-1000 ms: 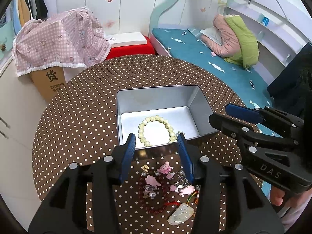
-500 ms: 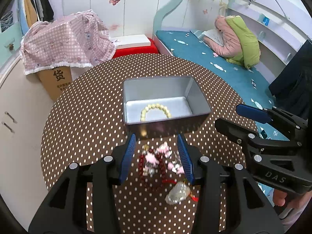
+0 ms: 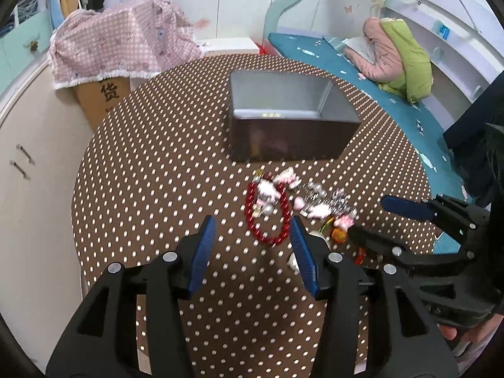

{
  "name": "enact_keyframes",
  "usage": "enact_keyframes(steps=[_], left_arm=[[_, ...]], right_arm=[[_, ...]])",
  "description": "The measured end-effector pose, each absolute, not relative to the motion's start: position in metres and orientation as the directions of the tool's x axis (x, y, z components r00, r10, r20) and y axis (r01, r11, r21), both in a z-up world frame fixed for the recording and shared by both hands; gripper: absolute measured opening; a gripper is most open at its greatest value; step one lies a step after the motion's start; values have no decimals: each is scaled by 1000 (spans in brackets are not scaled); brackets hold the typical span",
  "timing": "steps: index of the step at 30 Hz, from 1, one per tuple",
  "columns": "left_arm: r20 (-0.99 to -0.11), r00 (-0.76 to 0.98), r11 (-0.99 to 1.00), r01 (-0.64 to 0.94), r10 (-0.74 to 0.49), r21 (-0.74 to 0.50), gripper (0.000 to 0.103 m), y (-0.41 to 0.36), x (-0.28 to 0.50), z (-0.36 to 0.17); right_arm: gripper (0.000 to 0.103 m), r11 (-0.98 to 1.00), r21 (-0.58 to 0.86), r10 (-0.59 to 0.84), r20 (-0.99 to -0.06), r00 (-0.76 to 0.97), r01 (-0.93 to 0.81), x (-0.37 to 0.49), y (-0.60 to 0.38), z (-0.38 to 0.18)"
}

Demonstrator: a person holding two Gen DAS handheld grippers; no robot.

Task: Organize jewelry
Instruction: 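Grasp the jade pendant with the right gripper while the left gripper reaches the red bracelet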

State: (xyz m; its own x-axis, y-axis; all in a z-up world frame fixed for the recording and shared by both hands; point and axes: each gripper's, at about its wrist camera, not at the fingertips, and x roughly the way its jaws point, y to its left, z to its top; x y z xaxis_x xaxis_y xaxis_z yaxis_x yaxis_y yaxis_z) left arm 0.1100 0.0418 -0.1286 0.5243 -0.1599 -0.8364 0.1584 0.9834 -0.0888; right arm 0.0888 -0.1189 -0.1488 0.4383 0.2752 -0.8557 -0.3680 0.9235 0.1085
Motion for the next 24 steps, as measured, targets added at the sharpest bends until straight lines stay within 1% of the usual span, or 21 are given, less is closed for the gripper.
enact_keyframes(steps=[7, 15, 22, 24], left_arm=[[-858, 493, 987, 130, -143, -90, 50, 53, 104, -144], [-866, 481, 990, 100, -139, -103, 55, 71, 97, -154], [-874, 466, 990, 83, -139, -113, 55, 84, 92, -163], [-876, 462, 990, 79, -138, -115, 55, 86, 91, -164]], right_arm=[[54, 888, 111, 305, -869, 390, -446, 80, -92, -157], [51, 871, 47, 251, -898, 361, -489, 82, -63, -175], [46, 864, -46, 177, -904, 390, -501, 81, -49, -184], [45, 864, -47, 180, -901, 394, -502, 81, -50, -184]])
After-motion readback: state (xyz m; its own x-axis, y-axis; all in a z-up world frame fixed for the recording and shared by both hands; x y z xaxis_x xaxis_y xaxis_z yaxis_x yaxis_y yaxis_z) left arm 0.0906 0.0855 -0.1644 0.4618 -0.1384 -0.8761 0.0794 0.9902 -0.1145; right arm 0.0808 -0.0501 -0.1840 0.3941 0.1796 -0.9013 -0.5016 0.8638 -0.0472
